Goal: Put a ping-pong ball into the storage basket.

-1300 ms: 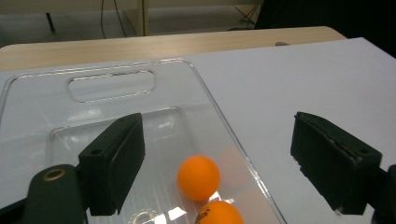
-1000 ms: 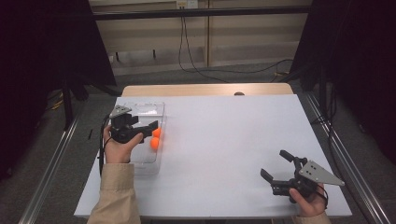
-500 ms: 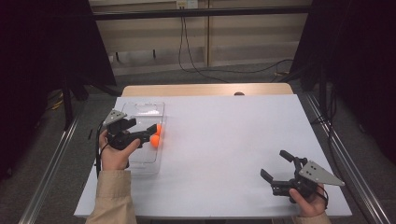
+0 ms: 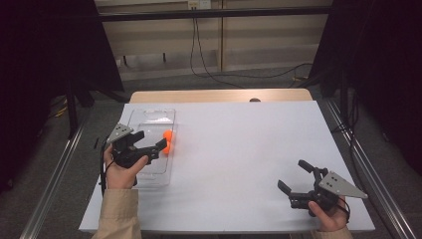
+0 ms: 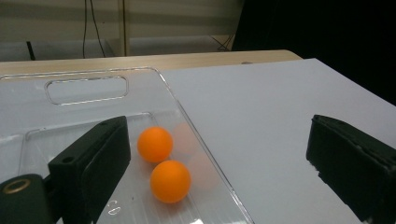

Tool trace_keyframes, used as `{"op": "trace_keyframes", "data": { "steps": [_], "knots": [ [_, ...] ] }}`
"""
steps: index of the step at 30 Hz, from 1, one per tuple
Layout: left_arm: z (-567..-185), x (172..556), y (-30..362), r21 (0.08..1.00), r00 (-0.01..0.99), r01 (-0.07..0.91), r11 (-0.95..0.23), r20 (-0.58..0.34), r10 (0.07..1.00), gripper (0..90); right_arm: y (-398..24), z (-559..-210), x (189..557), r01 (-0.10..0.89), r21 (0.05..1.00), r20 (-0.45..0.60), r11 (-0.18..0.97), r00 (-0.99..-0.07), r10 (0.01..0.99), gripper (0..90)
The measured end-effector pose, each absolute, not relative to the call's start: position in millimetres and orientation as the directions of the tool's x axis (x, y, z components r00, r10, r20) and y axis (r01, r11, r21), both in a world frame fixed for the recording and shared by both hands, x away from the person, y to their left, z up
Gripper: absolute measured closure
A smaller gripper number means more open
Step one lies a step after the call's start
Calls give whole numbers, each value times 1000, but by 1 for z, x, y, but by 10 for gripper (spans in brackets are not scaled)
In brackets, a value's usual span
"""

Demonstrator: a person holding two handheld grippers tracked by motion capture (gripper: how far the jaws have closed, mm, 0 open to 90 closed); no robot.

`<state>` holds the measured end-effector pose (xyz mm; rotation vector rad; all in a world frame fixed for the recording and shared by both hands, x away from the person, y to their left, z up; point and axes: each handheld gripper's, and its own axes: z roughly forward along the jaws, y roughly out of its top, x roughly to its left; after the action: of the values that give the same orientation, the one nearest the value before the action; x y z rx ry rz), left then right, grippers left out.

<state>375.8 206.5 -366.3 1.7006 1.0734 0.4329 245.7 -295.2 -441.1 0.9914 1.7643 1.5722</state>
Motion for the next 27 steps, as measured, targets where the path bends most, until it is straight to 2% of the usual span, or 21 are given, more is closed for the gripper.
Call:
{"op": "trace_keyframes", "data": {
  "steps": [13,27],
  "knots": [
    [-373,357,207,918,548,392,-63,-178,817,60,-295,-440,245,151,988,59,33,-564,824,20],
    [-400,333,214,935,577,354,-21,-201,792,53,-295,-442,246,157,987,62,32,-562,825,20]
  ]
}}
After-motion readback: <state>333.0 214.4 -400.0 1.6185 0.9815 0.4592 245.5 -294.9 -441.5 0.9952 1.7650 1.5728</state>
